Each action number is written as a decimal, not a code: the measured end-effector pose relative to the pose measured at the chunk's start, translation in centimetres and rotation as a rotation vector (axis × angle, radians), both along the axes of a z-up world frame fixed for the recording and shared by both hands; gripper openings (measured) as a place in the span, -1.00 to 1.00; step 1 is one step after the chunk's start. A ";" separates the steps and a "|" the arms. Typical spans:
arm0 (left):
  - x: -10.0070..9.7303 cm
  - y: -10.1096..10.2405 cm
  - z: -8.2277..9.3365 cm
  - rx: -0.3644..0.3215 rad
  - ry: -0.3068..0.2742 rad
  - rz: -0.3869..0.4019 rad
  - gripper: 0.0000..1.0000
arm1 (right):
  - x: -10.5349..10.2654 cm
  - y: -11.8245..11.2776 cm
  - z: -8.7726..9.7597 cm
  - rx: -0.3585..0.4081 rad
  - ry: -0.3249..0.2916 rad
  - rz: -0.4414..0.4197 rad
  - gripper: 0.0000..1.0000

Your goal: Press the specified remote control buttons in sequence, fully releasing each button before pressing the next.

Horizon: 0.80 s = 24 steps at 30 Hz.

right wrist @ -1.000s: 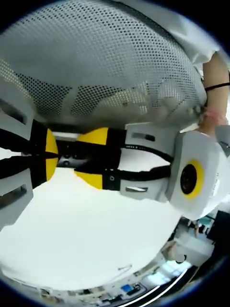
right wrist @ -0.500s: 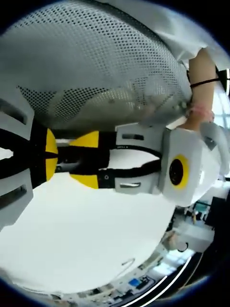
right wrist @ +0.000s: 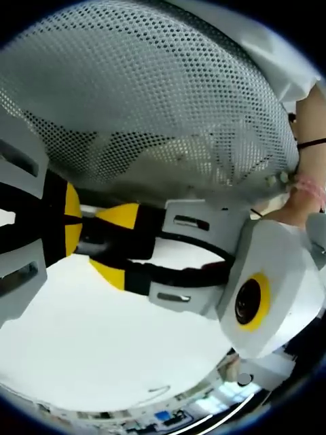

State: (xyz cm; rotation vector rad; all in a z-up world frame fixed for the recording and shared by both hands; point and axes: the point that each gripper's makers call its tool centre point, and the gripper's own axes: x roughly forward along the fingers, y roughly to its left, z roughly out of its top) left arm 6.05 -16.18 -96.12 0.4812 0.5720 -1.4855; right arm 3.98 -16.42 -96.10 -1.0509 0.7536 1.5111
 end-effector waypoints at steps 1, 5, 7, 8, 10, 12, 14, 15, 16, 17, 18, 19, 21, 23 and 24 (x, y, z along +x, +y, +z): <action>0.0 0.0 0.0 0.000 0.001 0.000 -0.51 | 0.1 0.0 0.0 0.004 -0.002 -0.006 -1.00; 0.0 -0.1 0.0 0.001 0.000 -0.002 -0.51 | 0.2 0.0 0.2 0.024 0.024 -0.050 -1.00; 0.0 -0.1 0.0 -0.001 0.004 0.001 -0.51 | 0.3 0.0 0.3 0.058 0.071 -0.123 -1.00; 0.0 -0.1 0.0 -0.003 0.007 0.002 -0.51 | 0.3 0.0 0.4 0.061 0.081 -0.137 -1.00; 0.1 -0.1 0.0 -0.005 0.014 0.008 -0.51 | 0.7 -0.5 0.5 0.047 0.058 -0.143 -1.00; 0.0 -0.1 0.0 -0.005 0.015 0.008 -0.51 | 1.2 -0.6 0.6 0.054 0.046 -0.160 -1.00; 0.0 -0.1 0.0 -0.005 0.015 0.008 -0.51 | 1.6 -0.4 0.7 0.070 0.056 -0.189 -1.00; 0.0 -0.1 0.0 -0.005 0.015 0.007 -0.51 | 1.7 -0.3 0.7 0.071 0.057 -0.193 -1.00; 0.0 -0.1 0.0 -0.005 0.015 0.007 -0.51 | 1.9 -0.3 0.7 0.071 0.054 -0.194 -1.00; 0.0 -0.1 0.0 -0.005 0.015 0.008 -0.51 | 1.9 -0.2 0.7 0.070 0.053 -0.194 -1.00; 0.0 -0.1 0.0 -0.005 0.015 0.008 -0.51 | 1.9 -0.2 0.6 0.064 0.057 -0.191 -1.00; 0.0 -0.1 0.0 -0.006 0.016 0.008 -0.51 | 1.8 -0.2 0.6 0.062 0.059 -0.191 -1.00; 0.0 -0.1 0.1 -0.006 0.016 0.009 -0.51 | 1.8 -0.2 0.6 0.057 0.064 -0.193 -1.00; 0.0 -0.1 0.0 -0.005 0.017 0.009 -0.51 | 1.8 -0.2 0.5 0.047 0.058 -0.187 -1.00; 0.0 -0.1 0.0 -0.005 0.016 0.009 -0.51 | 1.8 -0.1 0.5 0.035 0.048 -0.181 -1.00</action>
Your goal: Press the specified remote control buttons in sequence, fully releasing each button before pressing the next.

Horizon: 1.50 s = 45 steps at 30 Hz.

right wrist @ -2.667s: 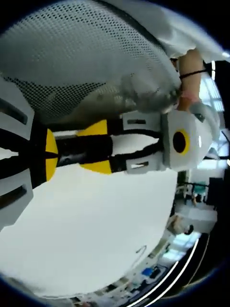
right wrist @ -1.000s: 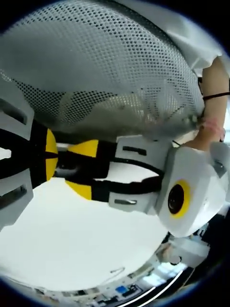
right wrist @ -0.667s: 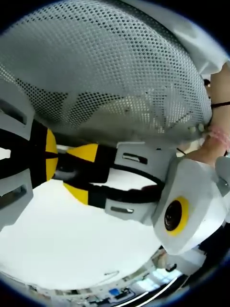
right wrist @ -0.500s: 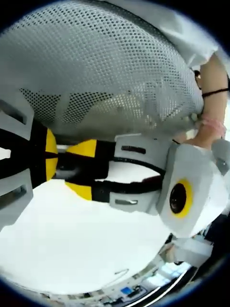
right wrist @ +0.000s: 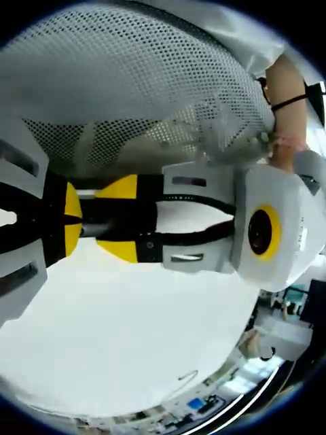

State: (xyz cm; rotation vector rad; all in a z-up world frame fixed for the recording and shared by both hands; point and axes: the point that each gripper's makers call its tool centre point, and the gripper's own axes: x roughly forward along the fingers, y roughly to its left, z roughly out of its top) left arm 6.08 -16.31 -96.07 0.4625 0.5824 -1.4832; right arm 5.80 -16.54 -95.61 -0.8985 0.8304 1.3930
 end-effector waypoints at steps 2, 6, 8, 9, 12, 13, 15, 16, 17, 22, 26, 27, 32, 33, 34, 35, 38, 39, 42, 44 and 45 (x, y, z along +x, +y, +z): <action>0.0 0.0 0.0 0.001 0.001 0.002 -0.51 | 0.0 0.0 -0.1 -0.028 -0.029 0.011 -1.00; 0.0 0.0 0.0 0.000 0.001 0.004 -0.51 | -0.1 0.0 -0.2 -0.044 -0.100 0.037 -1.00; 0.0 0.0 0.0 0.000 -0.001 0.003 -0.51 | 0.1 -0.1 -0.1 -0.020 -0.098 0.019 -1.00; 0.0 0.0 0.0 0.000 -0.001 0.003 -0.51 | 0.1 -0.1 0.0 0.013 -0.056 -0.031 -1.00; 0.0 0.0 0.0 -0.002 -0.001 0.003 -0.51 | 0.2 -0.1 0.2 0.075 0.047 -0.121 -1.00; 0.0 0.0 0.0 -0.001 -0.002 0.003 -0.51 | 0.2 -0.1 0.2 0.080 0.054 -0.128 -1.00; 0.0 -0.1 0.0 -0.004 -0.001 0.005 -0.51 | 0.3 -0.3 0.3 0.095 0.073 -0.154 -1.00; 0.0 -0.1 0.0 -0.004 -0.001 0.005 -0.50 | 0.4 -0.3 0.3 0.087 0.064 -0.147 -1.00; 0.0 -0.1 0.0 -0.004 -0.002 0.004 -0.50 | 0.6 -0.5 0.2 0.072 0.046 -0.141 -1.00; 0.1 -0.1 -0.1 -0.003 -0.004 0.001 -0.50 | 1.3 -0.1 0.0 0.047 0.044 -0.127 -1.00; 0.1 -0.1 0.0 -0.001 -0.005 0.000 -0.51 | 1.3 -0.1 -0.1 0.026 0.072 -0.117 -1.00; 0.1 -0.1 0.0 -0.001 -0.004 0.000 -0.51 | 1.3 0.0 -0.1 0.020 0.080 -0.112 -1.00; 0.1 0.0 -0.1 0.000 -0.003 -0.001 -0.51 | 1.4 0.0 -0.3 -0.032 0.178 -0.144 -1.00; 0.1 0.0 -0.1 0.000 -0.004 -0.001 -0.51 | 1.4 0.0 -0.3 -0.040 0.204 -0.165 -1.00; 0.1 0.0 -0.1 0.000 -0.005 -0.001 -0.51 | 1.5 0.0 -0.3 -0.045 0.217 -0.173 -1.00; 0.1 0.0 -0.1 0.001 -0.005 -0.001 -0.51 | 1.6 0.1 -0.4 -0.054 0.227 -0.177 -1.00; 0.1 0.0 -0.1 0.000 -0.004 -0.001 -0.51 | 1.6 0.3 -0.5 -0.078 0.232 -0.178 -1.00; 0.0 0.0 0.0 0.001 -0.004 -0.001 -0.51 | 1.6 0.3 -0.5 -0.088 0.226 -0.177 -1.00; 0.0 0.0 0.0 0.000 -0.004 -0.001 -0.51 | 1.6 0.3 -0.6 -0.119 0.211 -0.168 -1.00; 0.0 0.0 0.0 0.000 -0.004 0.000 -0.51 | 1.6 0.3 -0.6 -0.129 0.194 -0.162 -1.00; 0.0 0.0 0.0 0.000 -0.004 0.000 -0.51 | 1.5 0.3 -0.6 -0.130 0.188 -0.160 -1.00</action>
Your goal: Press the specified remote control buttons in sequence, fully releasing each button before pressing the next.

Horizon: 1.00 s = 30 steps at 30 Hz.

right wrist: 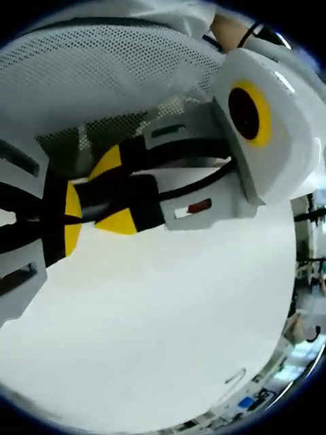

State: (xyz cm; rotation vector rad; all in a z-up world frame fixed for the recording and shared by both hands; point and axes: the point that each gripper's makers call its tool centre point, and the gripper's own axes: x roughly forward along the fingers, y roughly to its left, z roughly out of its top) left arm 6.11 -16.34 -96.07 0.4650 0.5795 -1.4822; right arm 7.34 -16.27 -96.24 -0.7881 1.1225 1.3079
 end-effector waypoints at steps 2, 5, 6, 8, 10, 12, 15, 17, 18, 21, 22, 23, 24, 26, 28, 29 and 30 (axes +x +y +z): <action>0.0 0.0 0.0 0.000 0.000 0.000 -0.51 | 0.1 -0.1 0.0 0.008 -0.009 -0.003 -1.00; 0.0 0.0 0.0 0.000 -0.001 0.001 -0.51 | 0.1 -0.1 0.2 0.084 -0.019 -0.045 -1.00; 0.0 0.0 0.0 0.000 -0.001 0.001 -0.51 | 0.1 -0.2 0.2 0.103 -0.025 -0.043 -1.00; 0.0 0.0 0.0 -0.001 0.000 0.003 -0.51 | 0.0 -0.3 0.3 0.132 -0.051 -0.044 -1.00; 0.0 -0.1 0.0 -0.001 -0.005 -0.003 -0.51 | -0.4 -0.2 0.5 0.138 -0.073 -0.032 -1.00; 0.0 -0.1 0.0 0.000 -0.003 -0.004 -0.51 | -1.2 0.5 0.9 0.167 -0.078 -0.005 -1.00; 0.0 -0.2 0.0 -0.001 -0.002 -0.005 -0.51 | -1.9 1.2 0.9 0.178 -0.075 0.020 -1.00; 0.0 -0.1 -0.1 -0.001 -0.005 -0.007 -0.51 | -1.7 1.1 0.8 0.159 -0.097 0.046 -1.00; 0.0 -0.1 -0.1 -0.002 -0.004 -0.005 -0.51 | -1.7 1.1 0.8 0.145 -0.097 0.050 -1.00; 0.0 -0.2 -0.1 -0.003 -0.002 -0.005 -0.51 | -1.6 0.9 0.6 0.108 -0.135 0.122 -1.00; 0.0 -0.2 -0.1 -0.002 -0.002 -0.006 -0.51 | -1.7 1.0 0.6 0.099 -0.145 0.129 -1.00; -0.1 -0.2 0.0 -0.001 -0.003 -0.006 -0.51 | -1.8 0.9 0.5 0.088 -0.156 0.136 -1.00; -0.1 -0.2 0.0 -0.001 -0.003 -0.006 -0.51 | -1.8 0.9 0.5 0.081 -0.164 0.144 -1.00; -0.1 -0.2 -0.1 0.000 -0.003 -0.008 -0.51 | -1.8 1.1 0.4 0.064 -0.174 0.134 -1.00; -0.1 -0.2 -0.1 0.000 -0.003 -0.008 -0.51 | -1.7 1.0 0.4 0.056 -0.179 0.138 -1.00; -0.1 -0.2 -0.1 0.001 -0.004 -0.009 -0.51 | -1.6 1.0 0.4 0.061 -0.175 0.126 -1.00; -0.1 -0.2 -0.1 0.001 -0.003 -0.008 -0.51 | -1.5 0.9 0.5 0.069 -0.169 0.114 -1.00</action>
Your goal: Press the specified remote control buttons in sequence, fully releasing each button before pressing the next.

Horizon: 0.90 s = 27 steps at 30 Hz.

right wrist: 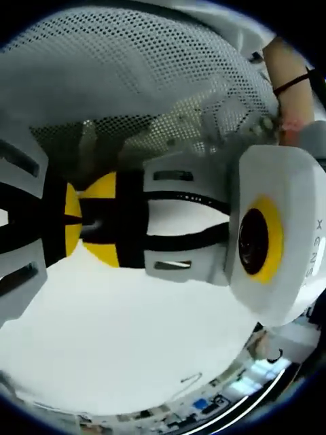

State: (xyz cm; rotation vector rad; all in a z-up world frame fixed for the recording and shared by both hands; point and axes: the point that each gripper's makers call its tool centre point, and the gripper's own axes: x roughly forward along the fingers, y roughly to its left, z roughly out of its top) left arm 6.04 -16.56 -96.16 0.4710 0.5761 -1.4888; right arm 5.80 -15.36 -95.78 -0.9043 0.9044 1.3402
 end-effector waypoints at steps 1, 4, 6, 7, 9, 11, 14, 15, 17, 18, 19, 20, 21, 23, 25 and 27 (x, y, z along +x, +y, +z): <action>0.0 0.0 0.0 0.000 0.000 0.000 -0.51 | 0.0 0.0 0.0 0.019 0.009 -0.013 -1.00; 0.0 0.0 0.0 0.001 -0.001 -0.001 -0.51 | 0.0 -0.1 0.2 0.056 0.019 -0.022 -1.00; 0.0 0.0 0.1 0.001 -0.001 -0.002 -0.51 | -0.1 0.1 0.2 0.055 0.006 -0.005 -1.00; 0.0 0.0 0.1 0.000 0.000 -0.001 -0.51 | -0.2 0.1 0.2 0.052 0.004 -0.006 -1.00; 0.0 0.0 0.1 -0.001 0.001 0.000 -0.51 | -0.2 0.3 0.3 0.057 -0.014 0.002 -1.00; 0.0 0.0 0.1 -0.002 0.003 0.002 -0.51 | -0.2 0.7 0.3 0.075 -0.011 -0.004 -1.00; 0.0 0.0 0.1 -0.003 0.004 0.002 -0.51 | -0.1 0.7 0.2 0.051 -0.020 0.011 -1.00; 0.0 0.0 0.1 -0.003 0.005 0.003 -0.51 | -0.1 0.7 0.1 0.042 -0.021 0.010 -1.00; 0.0 0.0 0.1 -0.004 0.005 0.003 -0.51 | -0.1 0.7 0.0 0.030 -0.025 0.007 -1.00; 0.0 0.0 0.1 -0.004 0.006 0.003 -0.51 | 0.0 0.7 0.0 0.023 -0.026 0.004 -1.00; 0.0 0.0 0.1 -0.004 0.006 0.003 -0.51 | 0.0 0.7 0.0 0.015 -0.022 0.001 -1.00; 0.0 0.0 0.1 -0.004 0.006 0.003 -0.51 | 0.1 0.7 0.0 0.009 -0.012 -0.012 -1.00; 0.0 0.0 0.0 -0.004 0.006 0.003 -0.51 | 0.2 0.7 0.0 0.000 -0.001 -0.028 -1.00; 0.0 0.0 0.0 0.000 0.005 0.002 -0.51 | 0.4 0.6 0.0 -0.032 -0.040 -0.012 -1.00; 0.0 0.0 0.0 0.001 0.003 0.003 -0.51 | 0.2 0.7 -0.1 -0.042 -0.071 0.032 -1.00; 0.0 0.0 0.0 0.001 0.003 0.003 -0.51 | 0.1 0.6 -0.1 -0.011 -0.070 0.006 -1.00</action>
